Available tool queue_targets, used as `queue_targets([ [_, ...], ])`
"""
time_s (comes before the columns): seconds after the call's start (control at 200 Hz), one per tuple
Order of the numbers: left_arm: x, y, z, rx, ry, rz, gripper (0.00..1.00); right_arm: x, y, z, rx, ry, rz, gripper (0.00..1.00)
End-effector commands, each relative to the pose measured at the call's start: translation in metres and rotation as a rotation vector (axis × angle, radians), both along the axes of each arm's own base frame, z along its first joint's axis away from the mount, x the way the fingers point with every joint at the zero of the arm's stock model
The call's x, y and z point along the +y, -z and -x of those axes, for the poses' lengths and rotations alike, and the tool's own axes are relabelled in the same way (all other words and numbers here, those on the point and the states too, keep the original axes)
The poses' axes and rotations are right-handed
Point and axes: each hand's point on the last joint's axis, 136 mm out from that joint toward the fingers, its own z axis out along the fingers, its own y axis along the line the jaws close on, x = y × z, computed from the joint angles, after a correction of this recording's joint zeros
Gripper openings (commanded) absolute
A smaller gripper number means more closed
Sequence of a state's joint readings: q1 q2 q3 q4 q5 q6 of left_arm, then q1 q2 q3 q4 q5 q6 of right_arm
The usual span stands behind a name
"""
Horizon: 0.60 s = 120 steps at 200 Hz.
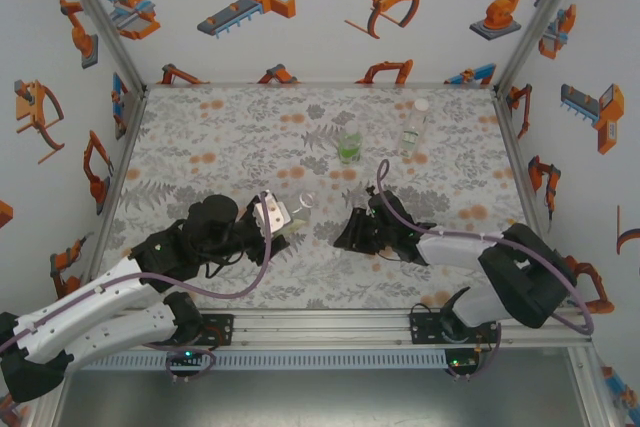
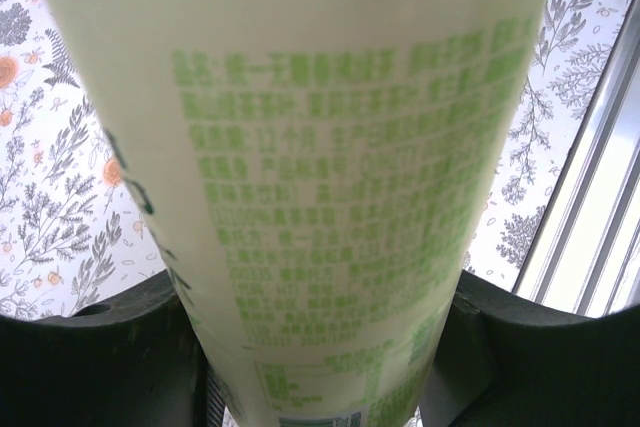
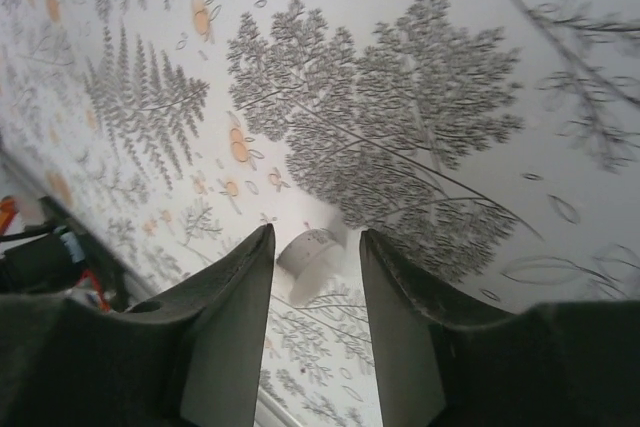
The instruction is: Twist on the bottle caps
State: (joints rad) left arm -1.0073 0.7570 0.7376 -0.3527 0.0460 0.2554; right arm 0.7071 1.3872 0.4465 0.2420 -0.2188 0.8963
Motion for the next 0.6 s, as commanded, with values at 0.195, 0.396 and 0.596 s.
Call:
queue_targets([
  [0.195,-0.009,-0.015,-0.001,0.019,0.007,0.052,0.0,-0.079,0.065,0.041,0.134,0.003,0.406,0.41],
  [0.396,-0.011,-0.015,-0.002,0.022,0.009,0.049,0.0,-0.069,0.053,0.037,0.104,-0.029,0.363,0.38],
  [0.596,-0.01,-0.013,-0.002,0.02,0.004,0.049,0.0,-0.057,0.025,0.028,0.045,-0.044,0.307,0.4],
])
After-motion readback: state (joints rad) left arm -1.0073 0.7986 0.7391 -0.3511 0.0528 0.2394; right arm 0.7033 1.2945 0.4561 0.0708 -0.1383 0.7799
